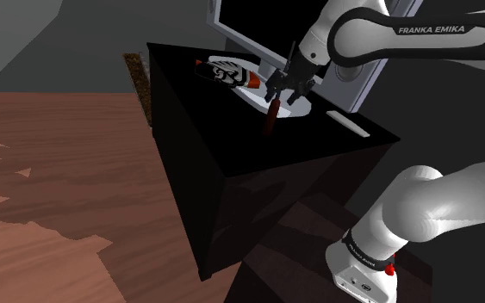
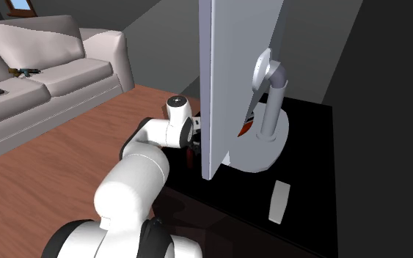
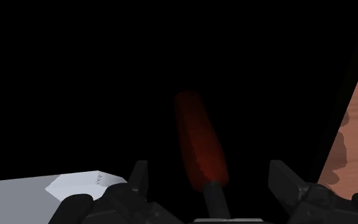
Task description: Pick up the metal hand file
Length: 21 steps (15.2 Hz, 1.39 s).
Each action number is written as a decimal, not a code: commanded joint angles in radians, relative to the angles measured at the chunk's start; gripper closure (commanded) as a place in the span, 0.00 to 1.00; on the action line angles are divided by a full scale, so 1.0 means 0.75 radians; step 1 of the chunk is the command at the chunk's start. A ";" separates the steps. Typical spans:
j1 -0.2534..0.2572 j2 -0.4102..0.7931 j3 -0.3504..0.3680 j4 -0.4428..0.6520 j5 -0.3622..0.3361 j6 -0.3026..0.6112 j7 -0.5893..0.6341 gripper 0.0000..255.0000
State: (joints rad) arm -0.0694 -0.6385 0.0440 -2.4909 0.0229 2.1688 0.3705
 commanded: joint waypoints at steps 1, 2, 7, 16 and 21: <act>0.000 0.004 0.001 -0.004 0.000 0.008 0.001 1.00; 0.000 0.004 0.001 -0.003 0.000 0.008 0.001 1.00; 0.000 0.004 0.000 -0.003 0.000 0.007 0.000 1.00; -0.001 -0.005 -0.002 0.096 -0.002 -0.100 -0.001 1.00; -0.002 0.000 -0.004 0.189 -0.003 -0.188 0.000 1.00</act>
State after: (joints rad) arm -0.0707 -0.6360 0.0420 -2.3612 0.0208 2.0424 0.3710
